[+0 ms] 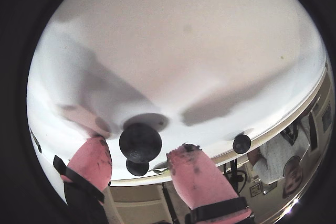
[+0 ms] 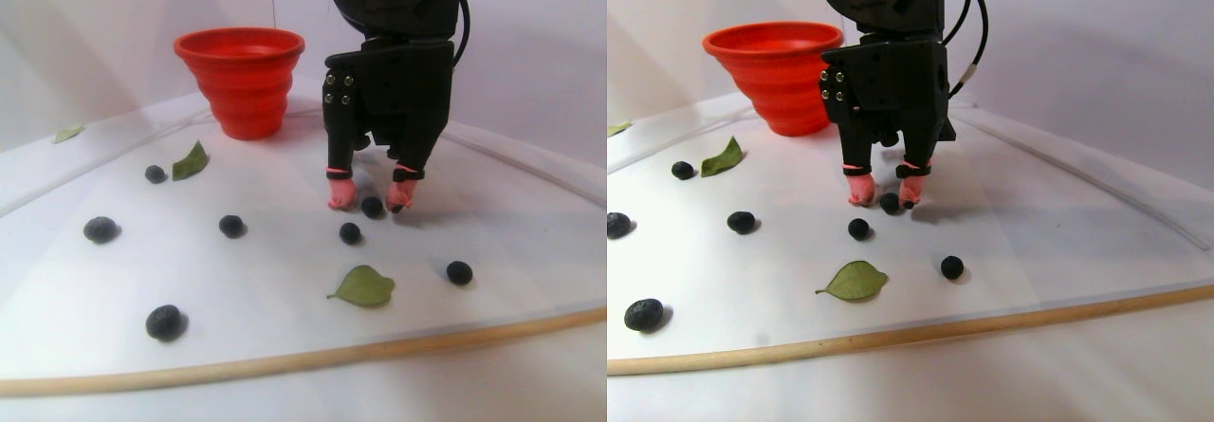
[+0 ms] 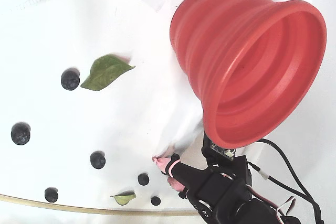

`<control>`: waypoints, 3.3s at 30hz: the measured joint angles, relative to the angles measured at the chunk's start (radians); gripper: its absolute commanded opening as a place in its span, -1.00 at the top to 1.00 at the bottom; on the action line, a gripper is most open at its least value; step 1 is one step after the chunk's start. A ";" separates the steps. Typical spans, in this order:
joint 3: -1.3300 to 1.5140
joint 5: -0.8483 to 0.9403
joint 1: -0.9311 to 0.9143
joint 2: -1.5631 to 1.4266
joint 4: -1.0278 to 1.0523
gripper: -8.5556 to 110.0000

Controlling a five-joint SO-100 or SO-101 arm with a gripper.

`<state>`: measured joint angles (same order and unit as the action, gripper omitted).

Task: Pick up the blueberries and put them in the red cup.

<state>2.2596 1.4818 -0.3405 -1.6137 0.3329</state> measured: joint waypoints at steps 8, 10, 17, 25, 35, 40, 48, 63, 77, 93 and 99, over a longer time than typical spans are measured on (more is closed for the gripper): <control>-0.020 0.000 0.002 0.015 0.002 0.54; -0.020 0.002 0.002 0.017 0.002 0.55; -0.018 0.002 0.002 0.018 0.002 0.57; -0.018 0.003 0.002 0.018 0.002 0.54; -0.048 -0.015 0.000 0.018 0.003 0.54; -0.058 -0.018 0.000 0.020 0.017 0.54; -0.089 -0.025 0.000 0.020 0.060 0.54; -0.063 -0.015 0.000 0.020 0.041 0.59; -0.018 0.002 0.000 0.014 -0.003 0.67; -0.017 -0.020 0.000 -0.069 0.048 0.68; -0.011 -0.031 0.015 -0.123 0.086 0.68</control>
<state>2.2488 1.4511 -0.3252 -1.7365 0.4188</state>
